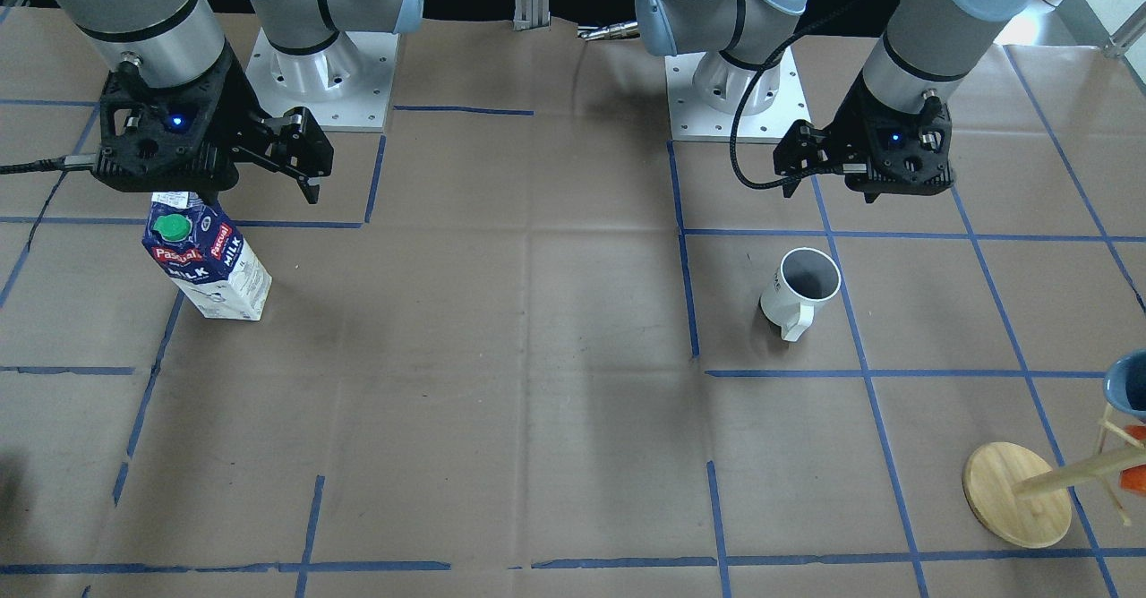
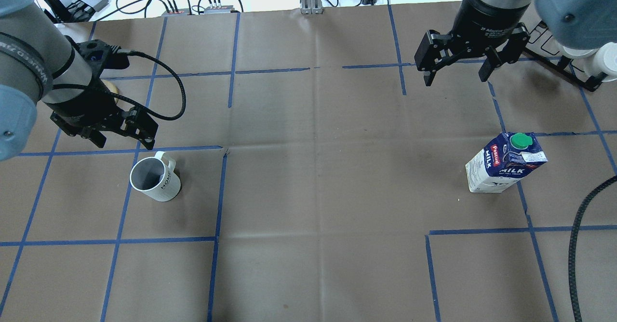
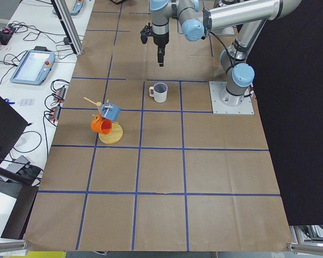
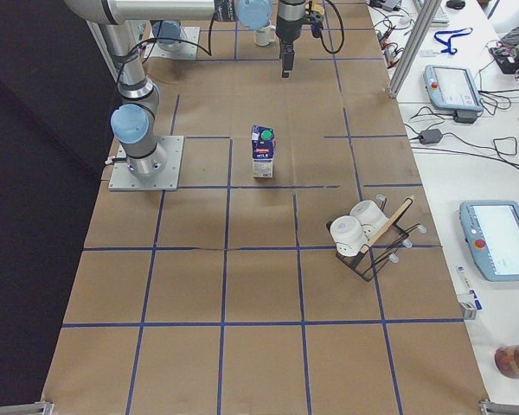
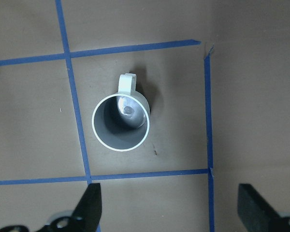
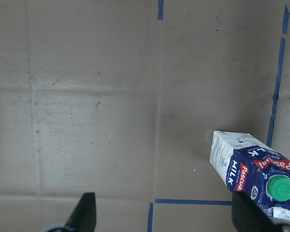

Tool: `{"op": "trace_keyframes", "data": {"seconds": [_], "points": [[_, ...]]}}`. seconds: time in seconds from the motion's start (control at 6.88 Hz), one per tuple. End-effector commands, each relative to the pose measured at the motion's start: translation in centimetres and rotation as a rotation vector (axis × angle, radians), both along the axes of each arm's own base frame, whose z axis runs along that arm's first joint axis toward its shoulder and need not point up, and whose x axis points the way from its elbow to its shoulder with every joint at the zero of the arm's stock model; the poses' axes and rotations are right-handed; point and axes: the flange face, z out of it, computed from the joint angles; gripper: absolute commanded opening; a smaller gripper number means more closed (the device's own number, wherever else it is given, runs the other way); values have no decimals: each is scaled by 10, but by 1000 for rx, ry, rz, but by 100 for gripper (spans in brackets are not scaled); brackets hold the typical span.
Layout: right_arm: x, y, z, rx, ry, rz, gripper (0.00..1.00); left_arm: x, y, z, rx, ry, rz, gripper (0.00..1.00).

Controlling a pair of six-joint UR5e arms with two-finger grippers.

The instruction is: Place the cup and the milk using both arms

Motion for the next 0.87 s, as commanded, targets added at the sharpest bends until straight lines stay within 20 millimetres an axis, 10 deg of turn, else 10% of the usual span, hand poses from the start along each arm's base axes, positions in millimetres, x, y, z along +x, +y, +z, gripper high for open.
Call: {"op": "trace_keyframes", "data": {"seconds": [0.0, 0.73], "points": [[0, 0, 0, 0, 0, 0, 100, 27, 2, -38, -17, 3, 8, 100], [0, 0, 0, 0, 3, 0, 100, 78, -27, -120, -23, 30, -42, 96]]}}
